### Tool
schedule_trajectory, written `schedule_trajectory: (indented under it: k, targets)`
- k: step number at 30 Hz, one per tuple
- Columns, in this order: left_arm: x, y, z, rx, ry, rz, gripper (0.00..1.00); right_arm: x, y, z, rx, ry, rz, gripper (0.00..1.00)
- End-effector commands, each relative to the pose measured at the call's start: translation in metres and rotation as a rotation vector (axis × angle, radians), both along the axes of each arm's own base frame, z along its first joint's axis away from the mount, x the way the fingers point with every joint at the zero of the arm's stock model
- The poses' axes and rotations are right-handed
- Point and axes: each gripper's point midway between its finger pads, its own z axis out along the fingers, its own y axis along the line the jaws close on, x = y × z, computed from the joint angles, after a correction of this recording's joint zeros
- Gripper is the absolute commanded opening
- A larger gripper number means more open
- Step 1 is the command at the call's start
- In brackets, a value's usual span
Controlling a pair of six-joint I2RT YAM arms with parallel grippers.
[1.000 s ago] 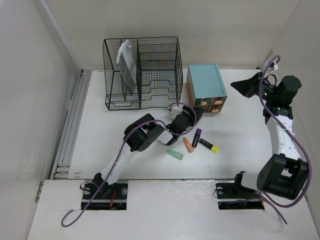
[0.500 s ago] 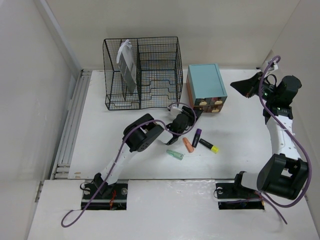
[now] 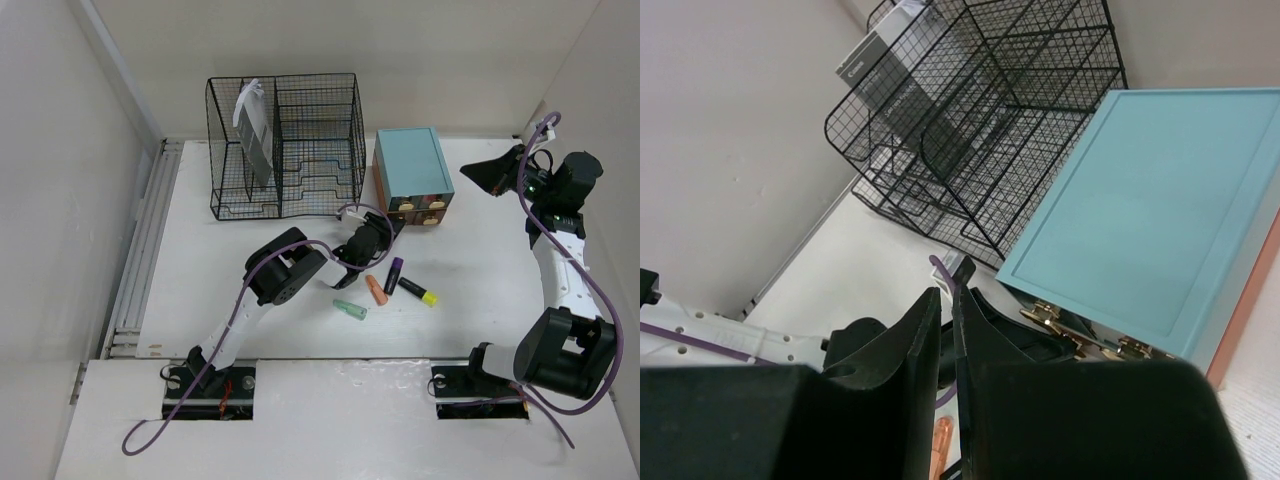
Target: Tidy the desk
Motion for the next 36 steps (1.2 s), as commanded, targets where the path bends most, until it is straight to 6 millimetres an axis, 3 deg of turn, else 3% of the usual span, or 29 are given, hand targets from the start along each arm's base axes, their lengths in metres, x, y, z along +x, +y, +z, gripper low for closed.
schedule_trajectory:
  k: [1, 8, 11, 15, 22, 36]
  targets:
    - [0.013, 0.007, 0.02, 0.018, -0.037, 0.052, 0.24, -0.008, 0.002, 0.018, -0.029, -0.087, 0.017, 0.16]
    - [0.014, 0.005, 0.023, 0.019, -0.048, 0.051, 0.21, -0.008, 0.002, 0.015, -0.029, -0.087, 0.017, 0.16]
    - [0.014, 0.006, 0.021, 0.026, -0.042, 0.051, 0.33, -0.008, 0.002, 0.015, -0.022, -0.081, 0.018, 0.16]
    - [0.016, 0.008, 0.014, 0.057, -0.022, 0.068, 0.39, -0.008, -0.001, 0.015, -0.022, -0.081, 0.008, 0.16]
    - [0.023, 0.01, 0.004, 0.071, -0.02, 0.105, 0.39, -0.01, 0.0, 0.016, -0.027, -0.089, 0.027, 0.16]
    - [0.028, 0.013, 0.007, 0.056, -0.085, 0.158, 0.31, -0.011, -0.002, 0.017, -0.025, -0.09, 0.027, 0.16]
